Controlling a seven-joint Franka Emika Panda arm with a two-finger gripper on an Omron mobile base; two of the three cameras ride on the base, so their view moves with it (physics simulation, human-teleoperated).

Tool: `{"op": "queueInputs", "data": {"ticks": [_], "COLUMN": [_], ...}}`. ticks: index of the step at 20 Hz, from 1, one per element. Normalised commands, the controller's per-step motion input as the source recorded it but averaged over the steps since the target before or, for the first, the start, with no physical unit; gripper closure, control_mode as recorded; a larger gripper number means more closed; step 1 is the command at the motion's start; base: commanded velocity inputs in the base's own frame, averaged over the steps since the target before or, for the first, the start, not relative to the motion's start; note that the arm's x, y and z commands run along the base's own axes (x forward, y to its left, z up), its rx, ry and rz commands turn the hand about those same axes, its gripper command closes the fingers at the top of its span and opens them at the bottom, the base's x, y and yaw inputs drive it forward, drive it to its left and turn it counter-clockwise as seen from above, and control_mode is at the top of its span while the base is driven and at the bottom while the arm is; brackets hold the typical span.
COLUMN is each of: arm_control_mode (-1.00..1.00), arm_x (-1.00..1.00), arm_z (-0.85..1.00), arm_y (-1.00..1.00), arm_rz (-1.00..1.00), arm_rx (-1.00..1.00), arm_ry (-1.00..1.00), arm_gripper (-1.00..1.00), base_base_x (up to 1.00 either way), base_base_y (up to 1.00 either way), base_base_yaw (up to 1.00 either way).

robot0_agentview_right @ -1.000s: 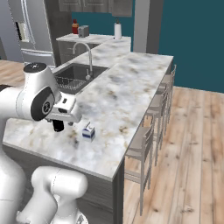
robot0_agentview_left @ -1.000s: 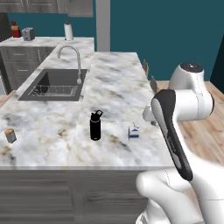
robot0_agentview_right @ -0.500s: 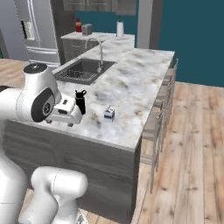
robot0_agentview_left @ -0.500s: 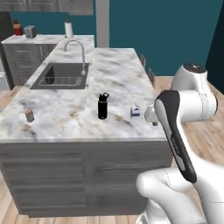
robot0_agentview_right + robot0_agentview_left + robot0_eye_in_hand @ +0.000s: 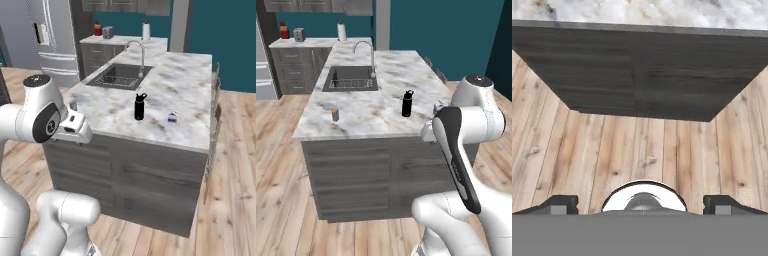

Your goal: Move the drinks to the dining counter.

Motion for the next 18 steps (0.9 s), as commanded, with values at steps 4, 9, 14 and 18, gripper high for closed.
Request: {"op": "queueInputs", "data": {"ticks": [4,9,14,18], "arm_control_mode": [1.0,1.0,1.0,1.0], "arm_x": [0.0,0.0,0.0,0.0], "arm_z": [0.0,0.0,0.0,0.0], "arm_y": [0.0,0.0,0.0,0.0], "arm_rz": [0.0,0.0,0.0,0.0], "arm_rx": [0.0,0.0,0.0,0.0], "arm_ry": [0.0,0.0,0.0,0.0], "arm_gripper": [-1.0,-1.0,-1.0,-1.0], "base_base_x": [0.09,0.38,0.51,0.77], "base_base_y": [1.0,1.0,1.0,0.21], "base_base_yaw": [-0.07,-0.06,-0.09,-0.11]}}
